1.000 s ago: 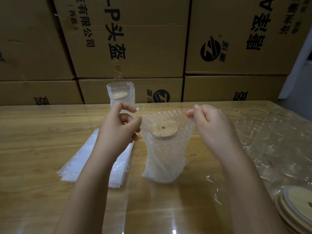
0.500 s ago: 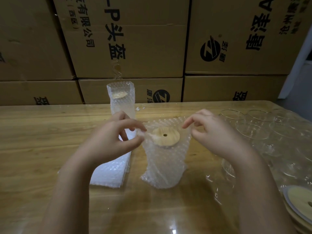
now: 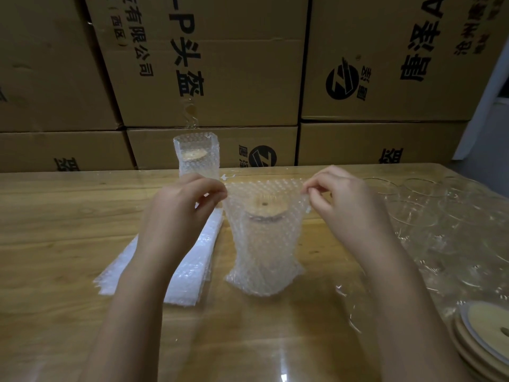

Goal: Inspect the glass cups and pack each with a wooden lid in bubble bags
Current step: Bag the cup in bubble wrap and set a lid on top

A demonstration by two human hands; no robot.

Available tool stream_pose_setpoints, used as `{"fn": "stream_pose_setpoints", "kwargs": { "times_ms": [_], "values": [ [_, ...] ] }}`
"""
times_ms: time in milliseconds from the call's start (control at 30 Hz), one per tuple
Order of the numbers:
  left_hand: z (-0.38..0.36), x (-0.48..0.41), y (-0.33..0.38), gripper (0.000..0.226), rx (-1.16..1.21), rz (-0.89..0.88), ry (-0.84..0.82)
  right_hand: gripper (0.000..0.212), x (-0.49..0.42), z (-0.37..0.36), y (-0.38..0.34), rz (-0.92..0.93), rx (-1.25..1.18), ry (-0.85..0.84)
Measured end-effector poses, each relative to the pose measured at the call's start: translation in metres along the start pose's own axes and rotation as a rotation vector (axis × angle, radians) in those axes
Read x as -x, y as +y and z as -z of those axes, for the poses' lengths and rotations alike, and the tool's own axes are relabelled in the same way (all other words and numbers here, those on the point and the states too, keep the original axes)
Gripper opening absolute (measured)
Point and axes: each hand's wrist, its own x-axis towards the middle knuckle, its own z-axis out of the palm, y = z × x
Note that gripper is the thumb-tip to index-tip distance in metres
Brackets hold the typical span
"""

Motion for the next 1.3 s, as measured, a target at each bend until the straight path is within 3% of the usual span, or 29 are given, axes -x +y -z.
{"fn": "stream_pose_setpoints", "kwargs": {
  "times_ms": [200,433,500,667,900,967,1033,1100,1167,1300],
  "values": [
    [-0.003,0.0,-0.005,0.006,0.023,0.049,-0.078,0.02,0.0,0.001,0.002,0.019,-0.067,-0.147],
    [0.007,0.003,-0.012,0.02,0.209,0.055,-0.354,0.016,0.003,0.007,0.005,0.05,-0.22,-0.357],
    [0.007,0.002,-0.012,0.032,0.233,0.055,-0.337,0.02,0.003,0.007,0.004,0.043,-0.259,-0.357],
    [0.005,0.001,-0.016,0.001,0.219,0.066,-0.194,0.007,0.001,0.006,0.011,0.027,-0.279,-0.231],
    [0.0,0.003,-0.022,0.007,0.458,0.187,-0.206,0.011,0.001,0.0,0.016,-0.074,-0.444,-0.173],
    [-0.002,0.004,-0.027,0.027,0.653,0.229,-0.251,0.013,0.0,-0.002,0.016,-0.082,-0.458,-0.159],
    [-0.007,0.006,-0.036,0.065,0.787,0.28,-0.433,0.013,0.0,-0.003,0.015,-0.083,-0.469,-0.139],
    [-0.019,0.011,-0.041,0.094,0.712,0.269,-0.68,0.014,-0.001,-0.005,0.015,-0.086,-0.489,-0.117],
    [-0.037,0.016,-0.037,0.105,0.586,0.233,-0.818,0.015,-0.001,-0.007,0.014,-0.094,-0.509,-0.098],
    [-0.071,0.023,-0.023,0.116,0.634,0.233,-0.758,0.015,-0.002,-0.016,0.012,-0.123,-0.543,-0.042]
  ]
}}
